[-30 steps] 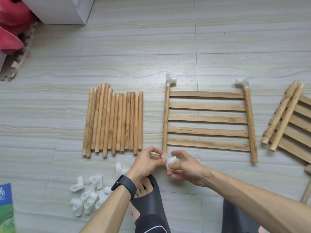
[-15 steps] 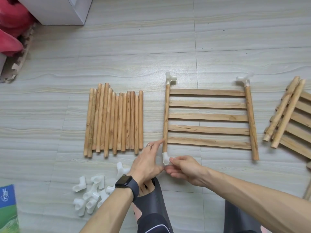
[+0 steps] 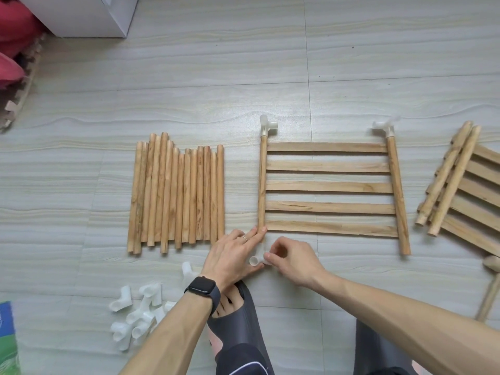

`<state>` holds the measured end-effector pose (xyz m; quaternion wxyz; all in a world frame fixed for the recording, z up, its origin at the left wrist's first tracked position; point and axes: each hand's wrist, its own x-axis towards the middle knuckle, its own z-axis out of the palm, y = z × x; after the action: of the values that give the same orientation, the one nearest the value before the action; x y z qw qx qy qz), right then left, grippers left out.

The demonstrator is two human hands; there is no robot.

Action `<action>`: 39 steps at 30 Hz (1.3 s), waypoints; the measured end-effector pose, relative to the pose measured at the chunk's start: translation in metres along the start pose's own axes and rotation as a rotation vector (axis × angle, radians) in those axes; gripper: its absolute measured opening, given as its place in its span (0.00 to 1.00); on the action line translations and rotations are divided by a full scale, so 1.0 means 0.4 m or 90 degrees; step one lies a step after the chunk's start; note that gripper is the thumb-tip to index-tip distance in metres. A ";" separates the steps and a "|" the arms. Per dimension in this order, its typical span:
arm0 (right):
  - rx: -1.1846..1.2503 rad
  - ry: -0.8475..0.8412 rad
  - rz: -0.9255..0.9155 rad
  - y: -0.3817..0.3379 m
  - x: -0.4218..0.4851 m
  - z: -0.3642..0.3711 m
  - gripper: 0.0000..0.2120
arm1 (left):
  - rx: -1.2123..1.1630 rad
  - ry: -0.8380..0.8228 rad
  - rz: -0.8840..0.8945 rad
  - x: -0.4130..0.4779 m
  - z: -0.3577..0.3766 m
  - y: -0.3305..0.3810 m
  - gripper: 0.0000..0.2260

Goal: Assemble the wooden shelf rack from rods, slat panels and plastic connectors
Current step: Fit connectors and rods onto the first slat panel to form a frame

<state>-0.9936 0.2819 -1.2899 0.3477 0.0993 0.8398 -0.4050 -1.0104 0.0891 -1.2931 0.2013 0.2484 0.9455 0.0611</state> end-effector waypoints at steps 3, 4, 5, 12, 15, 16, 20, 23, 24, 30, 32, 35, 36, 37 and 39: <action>-0.256 0.116 -0.186 0.005 0.009 -0.051 0.18 | 0.044 0.126 0.020 0.000 0.013 0.012 0.33; -0.309 0.126 -0.218 0.009 0.016 -0.072 0.23 | 0.058 0.147 0.025 0.002 0.015 0.012 0.33; -0.358 0.110 -0.232 0.015 0.025 -0.092 0.28 | 0.054 0.148 0.031 0.003 0.015 0.010 0.33; -0.464 0.052 -0.202 0.030 0.053 -0.111 0.49 | -0.021 0.074 -0.018 -0.006 -0.016 -0.018 0.38; -0.400 0.084 -0.183 0.024 0.066 -0.085 0.41 | 0.020 0.138 0.028 -0.020 -0.011 -0.016 0.32; -0.404 0.084 -0.196 0.026 0.068 -0.083 0.40 | 0.024 0.163 0.034 -0.025 -0.002 -0.014 0.29; -0.430 0.065 -0.234 0.034 0.065 -0.097 0.45 | 0.046 0.218 0.041 -0.025 0.021 -0.013 0.22; -0.475 0.057 -0.245 0.036 0.062 -0.105 0.49 | 0.064 0.245 0.054 -0.019 0.026 -0.011 0.21; -0.499 0.062 -0.251 0.037 0.061 -0.103 0.49 | 0.067 0.242 0.053 -0.016 0.027 -0.009 0.23; -0.606 0.084 -0.272 0.027 0.054 -0.094 0.48 | 0.096 0.222 0.083 0.009 0.021 -0.026 0.40; -0.624 0.078 -0.278 0.021 0.054 -0.099 0.47 | 0.104 0.234 0.102 0.010 0.025 -0.036 0.37; -0.654 0.074 -0.292 0.014 0.052 -0.105 0.46 | 0.099 0.238 0.107 0.005 0.045 -0.034 0.36; -0.662 0.075 -0.294 0.012 0.052 -0.106 0.46 | 0.092 0.236 0.106 0.005 0.050 -0.033 0.36; -0.668 0.075 -0.292 0.010 0.052 -0.107 0.46 | 0.083 0.233 0.103 0.005 0.052 -0.033 0.36; -0.678 0.078 -0.285 0.011 0.054 -0.105 0.46 | 0.071 0.233 0.095 0.008 0.052 -0.032 0.34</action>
<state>-1.0286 0.3140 -1.2888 0.2062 -0.2462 0.9469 0.0160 -1.0100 0.0798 -1.3157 0.0072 0.3134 0.9472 0.0676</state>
